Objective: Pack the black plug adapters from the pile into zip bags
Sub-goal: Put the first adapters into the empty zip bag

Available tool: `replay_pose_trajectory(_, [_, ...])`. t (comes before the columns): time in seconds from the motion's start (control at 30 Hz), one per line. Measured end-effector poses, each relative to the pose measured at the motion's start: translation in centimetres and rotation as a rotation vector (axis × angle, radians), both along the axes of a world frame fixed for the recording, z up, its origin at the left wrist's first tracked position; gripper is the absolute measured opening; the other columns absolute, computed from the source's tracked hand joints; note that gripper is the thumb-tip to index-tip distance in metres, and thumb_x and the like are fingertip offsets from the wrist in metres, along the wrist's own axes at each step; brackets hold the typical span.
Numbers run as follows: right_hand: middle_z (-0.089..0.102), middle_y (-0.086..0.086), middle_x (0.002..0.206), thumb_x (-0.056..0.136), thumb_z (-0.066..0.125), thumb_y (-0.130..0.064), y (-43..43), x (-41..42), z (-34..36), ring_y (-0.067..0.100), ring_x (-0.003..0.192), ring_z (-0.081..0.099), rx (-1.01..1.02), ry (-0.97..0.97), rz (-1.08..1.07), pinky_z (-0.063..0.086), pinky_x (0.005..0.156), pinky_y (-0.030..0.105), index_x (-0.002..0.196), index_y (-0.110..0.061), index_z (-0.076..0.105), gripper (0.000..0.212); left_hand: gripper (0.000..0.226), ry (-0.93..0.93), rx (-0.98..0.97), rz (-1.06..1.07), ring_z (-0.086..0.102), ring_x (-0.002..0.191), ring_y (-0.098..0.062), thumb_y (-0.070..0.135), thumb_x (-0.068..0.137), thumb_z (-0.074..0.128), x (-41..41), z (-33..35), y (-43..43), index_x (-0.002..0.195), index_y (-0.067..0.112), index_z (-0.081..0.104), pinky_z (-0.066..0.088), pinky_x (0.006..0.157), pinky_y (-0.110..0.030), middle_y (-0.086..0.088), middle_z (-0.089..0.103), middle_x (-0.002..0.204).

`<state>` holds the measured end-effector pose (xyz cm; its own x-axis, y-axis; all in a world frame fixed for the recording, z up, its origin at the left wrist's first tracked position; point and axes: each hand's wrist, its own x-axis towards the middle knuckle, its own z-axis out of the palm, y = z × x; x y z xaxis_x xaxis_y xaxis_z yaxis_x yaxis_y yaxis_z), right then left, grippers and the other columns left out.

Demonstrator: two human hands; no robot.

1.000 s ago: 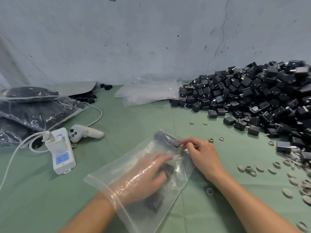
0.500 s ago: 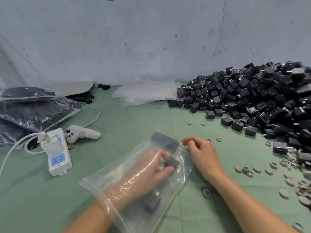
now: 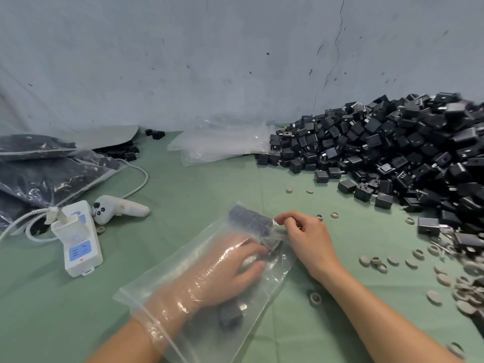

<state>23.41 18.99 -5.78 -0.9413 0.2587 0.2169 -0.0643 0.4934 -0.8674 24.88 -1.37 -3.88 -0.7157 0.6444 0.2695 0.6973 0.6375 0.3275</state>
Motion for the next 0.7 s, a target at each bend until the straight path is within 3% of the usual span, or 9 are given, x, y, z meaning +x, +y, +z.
replay_pose_trajectory(0.1, [0.058, -0.027, 0.053, 0.092, 0.049, -0.018, -0.1, 0.0, 0.1, -0.001, 0.048, 0.051, 0.001, -0.008, 0.005, 0.030, 0.049, 0.014, 0.083, -0.031, 0.075, 0.031, 0.033, -0.003, -0.001, 0.030, 0.053, 0.099, -0.007, 0.044, 0.097, 0.049, -0.5, -0.2, 0.7, 0.120, 0.029, 0.067, 0.042, 0.093, -0.028, 0.015, 0.056, 0.104])
replay_pose_trajectory(0.27, [0.062, -0.022, 0.056, 0.092, 0.048, -0.019, 0.0, 0.0, -0.1, 0.001, 0.047, 0.051, -0.016, -0.011, 0.011, 0.033, 0.053, 0.021, 0.084, -0.034, 0.075, 0.032, 0.037, 0.066, -0.091, 0.090, 0.050, 0.083, -0.013, 0.050, 0.097, 0.041, -1.1, -0.4, 1.6, 0.100, 0.024, 0.068, 0.044, 0.081, -0.035, 0.010, 0.052, 0.091])
replay_pose_trajectory(0.53, [0.058, -0.029, 0.056, 0.092, 0.049, -0.018, -0.1, -0.1, -0.1, -0.002, 0.051, 0.052, -0.020, 0.006, 0.003, 0.031, 0.052, 0.014, 0.083, -0.033, 0.075, 0.031, 0.021, 0.056, 0.013, 0.048, 0.054, 0.088, -0.013, 0.036, 0.098, 0.050, -0.8, -0.4, 0.9, 0.102, 0.020, 0.064, 0.044, 0.084, -0.035, 0.008, 0.058, 0.095])
replay_pose_trajectory(0.7, [0.064, -0.028, 0.067, 0.092, 0.049, -0.019, -0.1, -0.1, -0.1, -0.003, 0.057, 0.056, -0.015, 0.005, 0.003, 0.034, 0.055, 0.015, 0.082, -0.035, 0.075, 0.032, 0.023, 0.033, 0.015, 0.008, 0.055, 0.096, -0.006, 0.038, 0.099, 0.052, -0.7, -0.3, 1.1, 0.115, 0.031, 0.068, 0.044, 0.088, -0.027, 0.016, 0.059, 0.104])
